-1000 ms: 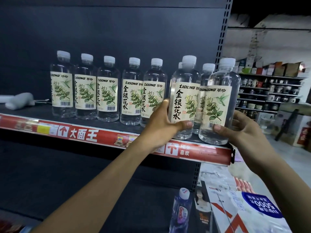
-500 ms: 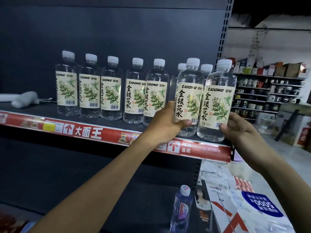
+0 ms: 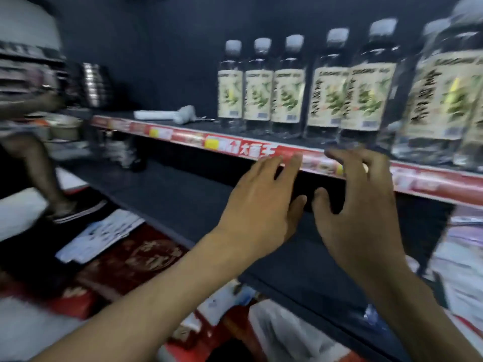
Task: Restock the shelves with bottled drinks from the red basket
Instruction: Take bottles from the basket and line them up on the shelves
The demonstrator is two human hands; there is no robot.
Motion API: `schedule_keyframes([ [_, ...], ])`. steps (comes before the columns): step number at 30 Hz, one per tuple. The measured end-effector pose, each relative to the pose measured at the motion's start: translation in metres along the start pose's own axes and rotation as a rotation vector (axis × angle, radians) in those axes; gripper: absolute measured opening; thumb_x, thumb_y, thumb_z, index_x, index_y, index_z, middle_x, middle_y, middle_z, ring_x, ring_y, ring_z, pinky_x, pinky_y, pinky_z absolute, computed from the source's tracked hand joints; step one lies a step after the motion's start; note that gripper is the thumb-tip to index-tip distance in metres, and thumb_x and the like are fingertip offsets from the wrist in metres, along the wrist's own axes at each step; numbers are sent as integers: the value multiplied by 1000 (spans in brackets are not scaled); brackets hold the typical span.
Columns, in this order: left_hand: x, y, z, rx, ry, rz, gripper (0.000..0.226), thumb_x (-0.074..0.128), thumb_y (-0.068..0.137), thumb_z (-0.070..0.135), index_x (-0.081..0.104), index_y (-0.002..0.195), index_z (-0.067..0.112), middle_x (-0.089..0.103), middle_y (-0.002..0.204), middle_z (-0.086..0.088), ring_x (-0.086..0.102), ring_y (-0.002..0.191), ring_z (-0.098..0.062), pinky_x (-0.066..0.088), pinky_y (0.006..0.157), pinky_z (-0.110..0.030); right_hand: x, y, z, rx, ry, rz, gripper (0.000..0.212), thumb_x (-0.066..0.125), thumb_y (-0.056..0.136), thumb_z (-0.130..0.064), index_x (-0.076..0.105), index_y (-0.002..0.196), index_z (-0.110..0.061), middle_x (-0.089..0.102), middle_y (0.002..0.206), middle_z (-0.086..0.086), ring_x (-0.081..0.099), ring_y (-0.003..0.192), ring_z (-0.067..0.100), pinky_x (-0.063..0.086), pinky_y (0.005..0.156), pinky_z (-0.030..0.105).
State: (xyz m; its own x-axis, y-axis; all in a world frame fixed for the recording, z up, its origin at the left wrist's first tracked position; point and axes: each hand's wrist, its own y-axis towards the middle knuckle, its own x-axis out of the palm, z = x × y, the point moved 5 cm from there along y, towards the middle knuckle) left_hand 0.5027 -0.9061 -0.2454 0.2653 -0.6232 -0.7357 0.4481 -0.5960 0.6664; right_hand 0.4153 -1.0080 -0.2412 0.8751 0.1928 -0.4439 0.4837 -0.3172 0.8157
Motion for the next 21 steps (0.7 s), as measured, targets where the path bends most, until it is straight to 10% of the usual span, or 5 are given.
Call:
schedule_keyframes([
  [8, -52, -142, -123, -456, 372, -37, 64, 48, 95, 37, 28, 152, 16, 45, 144, -11, 37, 136, -33, 37, 109, -45, 143, -74, -97, -100, 361, -452, 42, 61, 90, -21, 52, 131, -25, 33, 122, -11, 42, 118, 9, 33, 90, 18],
  [21, -122, -432, -271, -1205, 500, -234, 53, 47, 96, 39, 34, 145, 24, 51, 131, -12, 49, 119, -33, 45, 89, -42, 318, -244, -305, -316, 548, -1098, 32, 60, 90, -22, 59, 121, -22, 41, 126, 1, 51, 107, 18, 41, 88, 28],
])
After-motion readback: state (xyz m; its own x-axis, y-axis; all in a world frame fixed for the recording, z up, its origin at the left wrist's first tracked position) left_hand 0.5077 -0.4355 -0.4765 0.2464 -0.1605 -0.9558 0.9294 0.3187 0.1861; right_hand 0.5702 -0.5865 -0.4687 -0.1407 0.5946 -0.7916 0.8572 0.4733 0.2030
